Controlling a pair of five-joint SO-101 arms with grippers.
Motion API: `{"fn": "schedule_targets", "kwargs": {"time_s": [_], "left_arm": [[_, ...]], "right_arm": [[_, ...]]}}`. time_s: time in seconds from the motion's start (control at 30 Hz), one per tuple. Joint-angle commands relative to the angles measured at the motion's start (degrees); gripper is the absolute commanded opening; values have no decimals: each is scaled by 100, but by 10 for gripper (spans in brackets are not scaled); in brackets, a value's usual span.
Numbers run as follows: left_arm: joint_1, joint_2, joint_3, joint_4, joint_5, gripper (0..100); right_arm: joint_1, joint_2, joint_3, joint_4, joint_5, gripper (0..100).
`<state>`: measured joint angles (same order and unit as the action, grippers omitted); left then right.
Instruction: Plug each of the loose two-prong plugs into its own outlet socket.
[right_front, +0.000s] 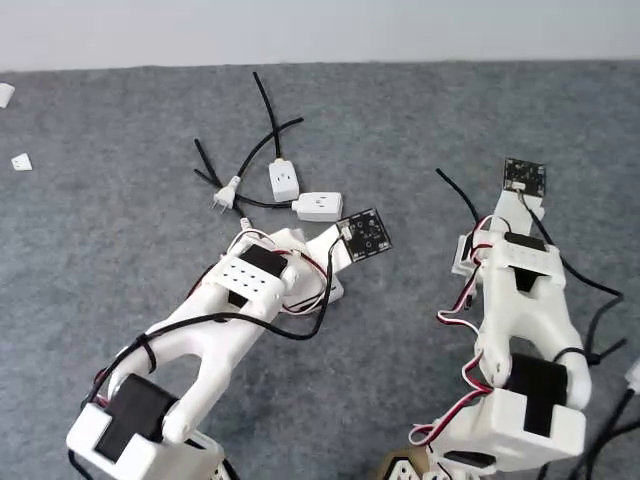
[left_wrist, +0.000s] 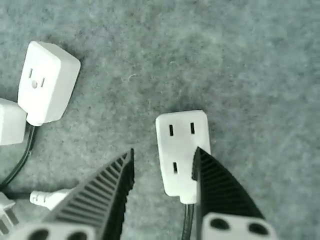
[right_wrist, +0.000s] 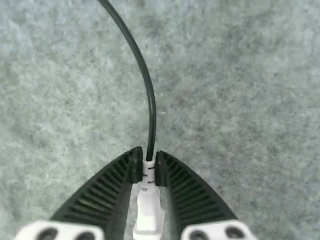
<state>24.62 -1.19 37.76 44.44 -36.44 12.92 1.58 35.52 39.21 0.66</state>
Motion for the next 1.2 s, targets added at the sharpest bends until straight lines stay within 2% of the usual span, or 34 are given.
{"fn": "schedule_targets", "kwargs": {"time_s": [0.0, 0.2, 0.67, 0.73, 0.9, 1.17], "left_arm": [[62, -246, -40, 316, -167, 185], [62, -862, 180, 422, -176, 185], [167, 308, -224, 0, -211, 182], [167, 448, -321, 0, 35, 181], [158, 721, -637, 62, 1336, 180], [44, 809, -857, 712, 1495, 180]], "right_arm": [[-110, -13, -343, -4, -62, 9], [-154, -4, -343, -4, 70, 9], [-163, -4, -343, -4, 88, 9], [-163, -4, -343, -4, 88, 9], [-189, -4, -343, -4, 97, 9], [-215, -4, -343, -4, 105, 9]]}}
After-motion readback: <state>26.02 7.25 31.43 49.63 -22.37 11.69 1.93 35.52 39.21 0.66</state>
